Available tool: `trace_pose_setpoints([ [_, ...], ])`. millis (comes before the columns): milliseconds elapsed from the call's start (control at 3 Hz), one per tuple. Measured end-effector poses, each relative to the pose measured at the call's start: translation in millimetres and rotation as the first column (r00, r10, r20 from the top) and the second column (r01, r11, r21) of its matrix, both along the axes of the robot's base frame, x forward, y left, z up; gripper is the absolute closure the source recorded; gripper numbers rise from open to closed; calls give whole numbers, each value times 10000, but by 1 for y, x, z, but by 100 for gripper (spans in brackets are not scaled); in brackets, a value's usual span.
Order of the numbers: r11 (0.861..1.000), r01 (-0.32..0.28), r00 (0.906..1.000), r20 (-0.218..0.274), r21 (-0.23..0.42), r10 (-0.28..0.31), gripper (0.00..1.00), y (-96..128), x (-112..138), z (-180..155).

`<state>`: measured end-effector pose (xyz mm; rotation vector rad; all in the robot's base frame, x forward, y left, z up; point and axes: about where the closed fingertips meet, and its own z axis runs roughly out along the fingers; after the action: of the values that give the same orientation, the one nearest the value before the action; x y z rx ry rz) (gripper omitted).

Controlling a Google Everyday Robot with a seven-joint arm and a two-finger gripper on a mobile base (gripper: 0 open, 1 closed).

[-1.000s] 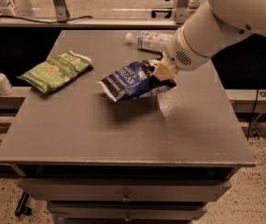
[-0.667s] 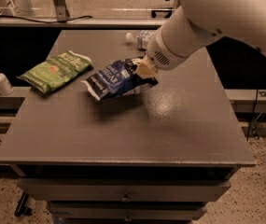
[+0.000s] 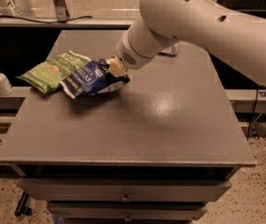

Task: Move blue chip bag near green jalapeno chip bag

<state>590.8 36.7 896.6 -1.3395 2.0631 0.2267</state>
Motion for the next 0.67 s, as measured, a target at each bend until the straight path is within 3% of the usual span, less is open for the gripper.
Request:
trace_pose_setpoints([
  [333, 9993, -323, 9995, -12, 188, 323, 82, 22, 7, -2],
  [667, 9983, -502, 9987, -92, 289, 505, 58, 22, 5, -6],
])
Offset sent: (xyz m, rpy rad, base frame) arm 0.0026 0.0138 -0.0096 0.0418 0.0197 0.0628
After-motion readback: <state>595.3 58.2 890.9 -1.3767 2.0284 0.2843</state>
